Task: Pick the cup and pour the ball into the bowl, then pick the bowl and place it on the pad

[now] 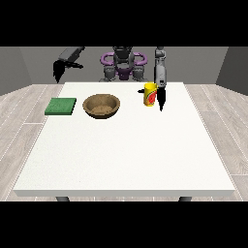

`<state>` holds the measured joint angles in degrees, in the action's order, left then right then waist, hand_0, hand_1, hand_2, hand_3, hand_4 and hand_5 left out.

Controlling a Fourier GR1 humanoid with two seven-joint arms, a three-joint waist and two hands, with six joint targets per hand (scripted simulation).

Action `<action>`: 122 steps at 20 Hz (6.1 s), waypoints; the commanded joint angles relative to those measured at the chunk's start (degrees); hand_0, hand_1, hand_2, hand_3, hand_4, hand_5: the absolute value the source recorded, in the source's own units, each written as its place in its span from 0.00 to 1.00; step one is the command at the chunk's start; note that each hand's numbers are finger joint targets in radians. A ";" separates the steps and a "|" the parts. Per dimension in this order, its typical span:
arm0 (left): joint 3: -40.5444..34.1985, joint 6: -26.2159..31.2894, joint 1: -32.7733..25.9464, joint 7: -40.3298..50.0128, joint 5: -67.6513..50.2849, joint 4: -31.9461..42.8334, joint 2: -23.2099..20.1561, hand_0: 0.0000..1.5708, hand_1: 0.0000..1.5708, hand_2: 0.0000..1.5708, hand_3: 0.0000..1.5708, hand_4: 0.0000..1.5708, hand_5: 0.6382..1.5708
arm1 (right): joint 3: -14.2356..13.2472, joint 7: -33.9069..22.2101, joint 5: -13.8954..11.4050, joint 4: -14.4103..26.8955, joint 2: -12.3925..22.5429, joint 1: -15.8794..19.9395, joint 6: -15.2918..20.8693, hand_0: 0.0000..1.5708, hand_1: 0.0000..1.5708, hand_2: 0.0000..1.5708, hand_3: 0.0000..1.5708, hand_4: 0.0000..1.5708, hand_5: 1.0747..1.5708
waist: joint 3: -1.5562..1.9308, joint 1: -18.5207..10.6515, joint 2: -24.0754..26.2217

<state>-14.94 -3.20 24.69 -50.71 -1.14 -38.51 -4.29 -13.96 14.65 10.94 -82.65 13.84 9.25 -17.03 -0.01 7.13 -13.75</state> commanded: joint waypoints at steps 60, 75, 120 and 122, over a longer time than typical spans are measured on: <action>61.59 -2.06 34.61 71.15 93.75 6.51 -0.15 0.94 0.94 1.00 1.00 0.94 0.64 | -5.54 4.79 0.82 27.33 7.98 1.33 -10.36 0.00 0.00 0.00 0.00 0.00 1.00 | 0.11 -0.80 18.23; 34.35 -15.64 27.61 74.04 72.62 -5.79 1.34 0.82 0.82 1.00 1.00 1.00 0.56 | -7.61 0.92 3.01 26.07 7.26 1.68 -6.64 0.00 0.00 0.00 0.00 0.00 0.99 | -0.60 -7.59 16.92; 20.26 -1.29 -0.31 42.81 7.59 -45.52 -1.57 0.00 0.00 0.00 0.00 0.05 1.00 | -8.75 9.35 -1.11 55.96 -3.08 20.11 24.37 0.92 0.92 1.00 0.00 0.30 0.88 | 0.06 -20.36 -1.96; 18.63 -0.36 0.97 39.99 6.73 -44.87 -3.02 0.00 0.00 0.00 0.00 0.30 0.99 | -5.66 9.65 -6.67 55.73 0.85 18.37 28.92 1.00 1.00 1.00 0.69 0.54 0.87 | -0.14 -21.40 -5.04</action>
<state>3.68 -4.33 25.26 -9.98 5.95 -82.06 -6.88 -22.37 28.56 9.86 -32.42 13.31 32.87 4.71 -1.58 -12.48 -15.76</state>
